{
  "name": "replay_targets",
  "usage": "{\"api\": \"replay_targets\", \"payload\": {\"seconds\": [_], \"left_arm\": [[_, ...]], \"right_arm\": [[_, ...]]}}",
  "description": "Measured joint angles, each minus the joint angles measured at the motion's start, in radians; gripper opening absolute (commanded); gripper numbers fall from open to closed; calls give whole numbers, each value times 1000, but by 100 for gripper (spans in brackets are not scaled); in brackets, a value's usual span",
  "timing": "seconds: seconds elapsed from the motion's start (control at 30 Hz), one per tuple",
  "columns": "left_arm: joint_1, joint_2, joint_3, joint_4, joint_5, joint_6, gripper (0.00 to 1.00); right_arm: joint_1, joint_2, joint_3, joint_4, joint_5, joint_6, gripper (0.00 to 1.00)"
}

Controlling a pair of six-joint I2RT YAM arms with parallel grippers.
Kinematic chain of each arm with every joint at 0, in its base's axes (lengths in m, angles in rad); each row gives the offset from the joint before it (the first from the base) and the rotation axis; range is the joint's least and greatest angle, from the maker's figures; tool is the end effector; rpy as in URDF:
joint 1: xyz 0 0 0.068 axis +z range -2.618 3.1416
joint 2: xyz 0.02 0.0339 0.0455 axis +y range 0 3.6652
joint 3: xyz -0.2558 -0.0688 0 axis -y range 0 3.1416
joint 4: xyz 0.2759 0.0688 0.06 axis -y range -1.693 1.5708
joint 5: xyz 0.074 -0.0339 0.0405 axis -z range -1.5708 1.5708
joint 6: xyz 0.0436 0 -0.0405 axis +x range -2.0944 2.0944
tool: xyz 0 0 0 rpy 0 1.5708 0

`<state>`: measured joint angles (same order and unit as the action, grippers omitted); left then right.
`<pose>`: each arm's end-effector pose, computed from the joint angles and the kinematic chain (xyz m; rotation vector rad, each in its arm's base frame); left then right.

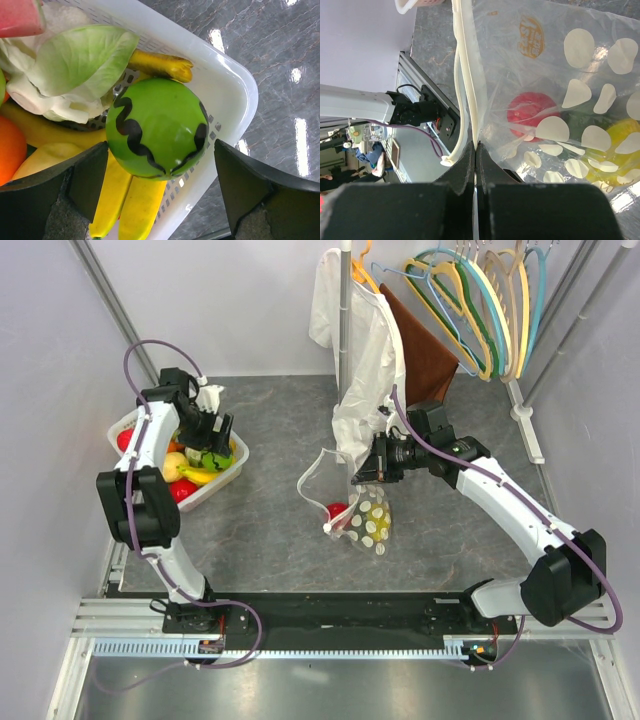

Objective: Place the food in the zip-top bag and seal the zipper
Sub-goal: Pick up the fake fruit from the bin.

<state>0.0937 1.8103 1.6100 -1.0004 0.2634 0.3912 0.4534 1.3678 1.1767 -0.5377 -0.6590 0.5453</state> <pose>0.4043 0.0266 0.2577 0.4685 2.6722 -0.2269 0.2864 0.1693 0.2983 -0.2586 2.4310 1.2436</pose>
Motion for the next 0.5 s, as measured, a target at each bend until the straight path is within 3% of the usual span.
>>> {"api": "replay_targets", "payload": {"seconds": [0.33, 0.5], "left_arm": [[-1, 10, -30, 30, -3, -13, 92], [-1, 10, -30, 30, -2, -13, 81]], "right_arm": [[-4, 0, 0, 0, -2, 0, 0], [-6, 0, 0, 1, -3, 0, 0]]}}
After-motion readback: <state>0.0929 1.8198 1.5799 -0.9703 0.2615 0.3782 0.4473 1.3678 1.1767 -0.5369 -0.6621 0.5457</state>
